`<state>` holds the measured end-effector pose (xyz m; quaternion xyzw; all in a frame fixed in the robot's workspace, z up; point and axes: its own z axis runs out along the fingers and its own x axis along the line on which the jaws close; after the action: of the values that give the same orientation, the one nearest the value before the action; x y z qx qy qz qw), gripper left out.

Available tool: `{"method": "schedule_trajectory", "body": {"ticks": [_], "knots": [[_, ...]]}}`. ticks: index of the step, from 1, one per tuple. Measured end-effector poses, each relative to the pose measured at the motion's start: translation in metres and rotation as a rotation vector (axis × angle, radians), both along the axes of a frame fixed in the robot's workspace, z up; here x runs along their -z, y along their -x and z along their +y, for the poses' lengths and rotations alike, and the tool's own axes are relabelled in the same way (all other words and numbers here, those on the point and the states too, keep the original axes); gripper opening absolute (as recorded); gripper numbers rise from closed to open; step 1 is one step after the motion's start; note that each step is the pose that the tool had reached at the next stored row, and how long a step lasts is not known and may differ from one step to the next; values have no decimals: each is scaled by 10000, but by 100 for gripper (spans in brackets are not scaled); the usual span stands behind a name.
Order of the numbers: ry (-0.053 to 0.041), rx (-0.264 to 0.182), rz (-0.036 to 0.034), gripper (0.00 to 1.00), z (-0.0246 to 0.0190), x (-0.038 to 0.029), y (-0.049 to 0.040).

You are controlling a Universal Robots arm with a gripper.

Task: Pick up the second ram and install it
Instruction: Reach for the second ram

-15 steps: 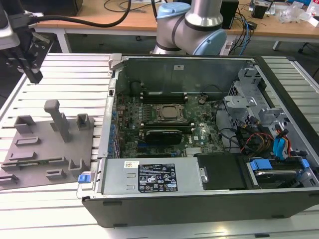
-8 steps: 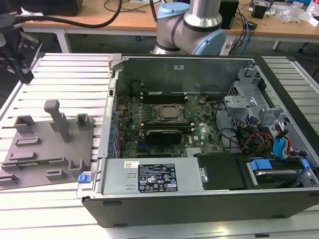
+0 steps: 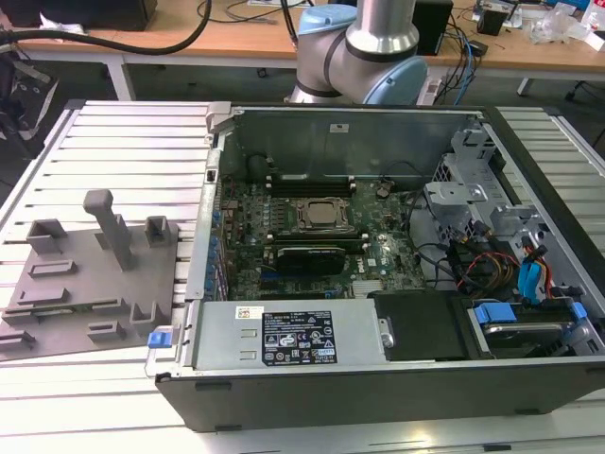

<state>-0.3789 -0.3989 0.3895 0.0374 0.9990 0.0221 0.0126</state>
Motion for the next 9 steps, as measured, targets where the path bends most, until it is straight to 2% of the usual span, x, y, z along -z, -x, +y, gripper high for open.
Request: {"method": "schedule_trajectory", "body": {"ticks": [9], "knots": [[0, 0, -1, 11, 0, 7, 253]]}}
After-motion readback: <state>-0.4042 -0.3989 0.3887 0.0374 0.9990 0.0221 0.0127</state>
